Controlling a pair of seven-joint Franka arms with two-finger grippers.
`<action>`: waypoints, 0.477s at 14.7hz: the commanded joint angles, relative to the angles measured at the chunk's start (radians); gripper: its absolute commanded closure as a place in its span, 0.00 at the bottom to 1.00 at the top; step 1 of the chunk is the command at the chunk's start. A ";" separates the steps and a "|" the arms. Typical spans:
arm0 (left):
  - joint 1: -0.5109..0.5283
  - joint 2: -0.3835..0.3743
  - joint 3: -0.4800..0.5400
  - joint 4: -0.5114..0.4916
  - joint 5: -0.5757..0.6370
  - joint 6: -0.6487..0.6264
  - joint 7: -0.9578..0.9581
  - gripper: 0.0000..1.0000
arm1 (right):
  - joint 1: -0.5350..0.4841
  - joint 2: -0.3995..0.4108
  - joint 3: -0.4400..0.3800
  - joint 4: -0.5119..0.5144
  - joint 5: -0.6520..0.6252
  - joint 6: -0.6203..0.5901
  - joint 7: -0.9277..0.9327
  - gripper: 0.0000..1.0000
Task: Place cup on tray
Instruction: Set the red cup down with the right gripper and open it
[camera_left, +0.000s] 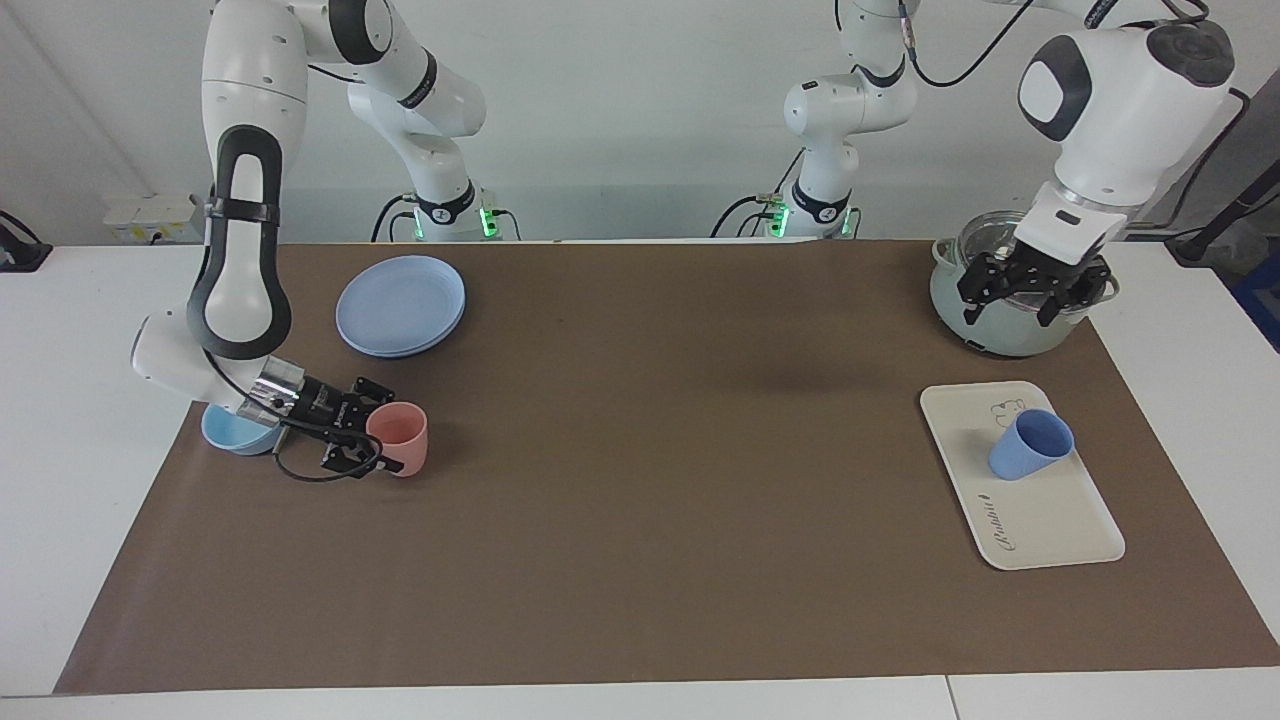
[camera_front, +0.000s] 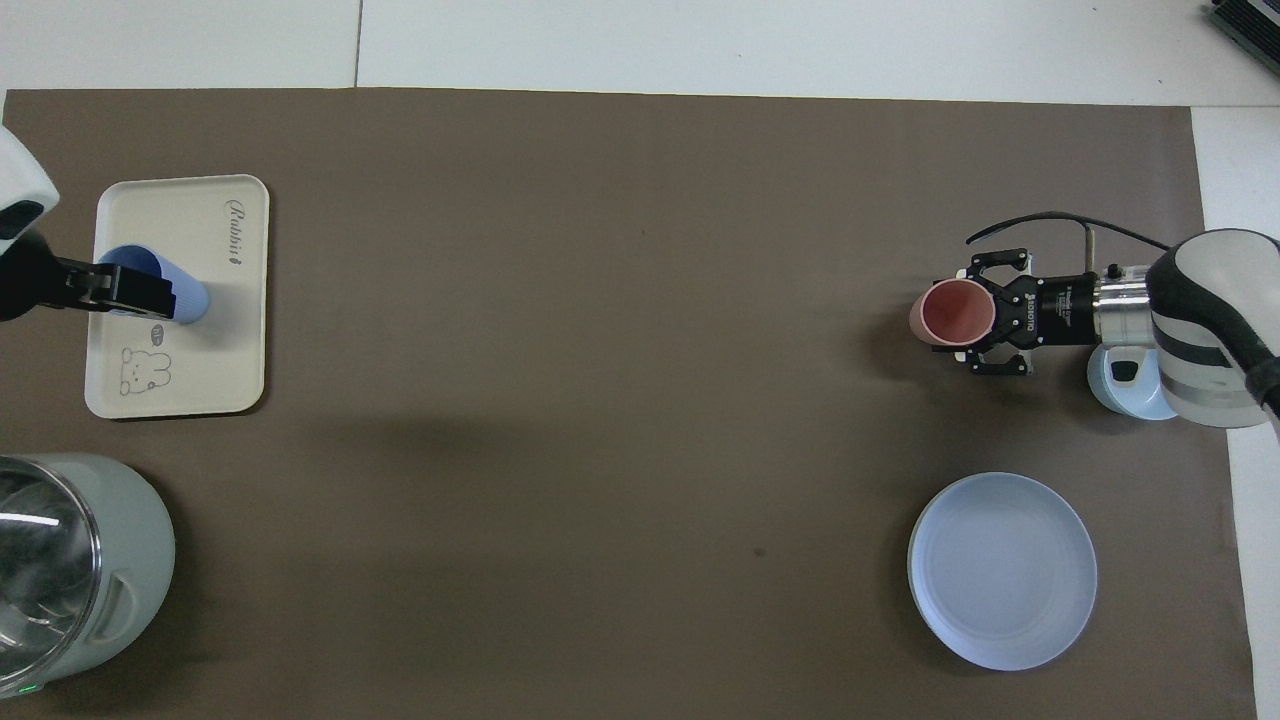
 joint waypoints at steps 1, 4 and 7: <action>-0.062 -0.077 0.010 -0.134 0.018 0.019 -0.011 0.00 | 0.018 0.015 0.006 0.012 0.090 0.061 -0.019 1.00; -0.074 -0.081 0.008 -0.137 -0.024 0.022 -0.034 0.00 | 0.021 0.015 0.006 -0.011 0.098 0.117 -0.008 0.93; -0.071 -0.081 0.010 -0.131 -0.028 0.017 -0.034 0.00 | 0.021 0.015 0.006 -0.020 0.104 0.185 0.000 0.10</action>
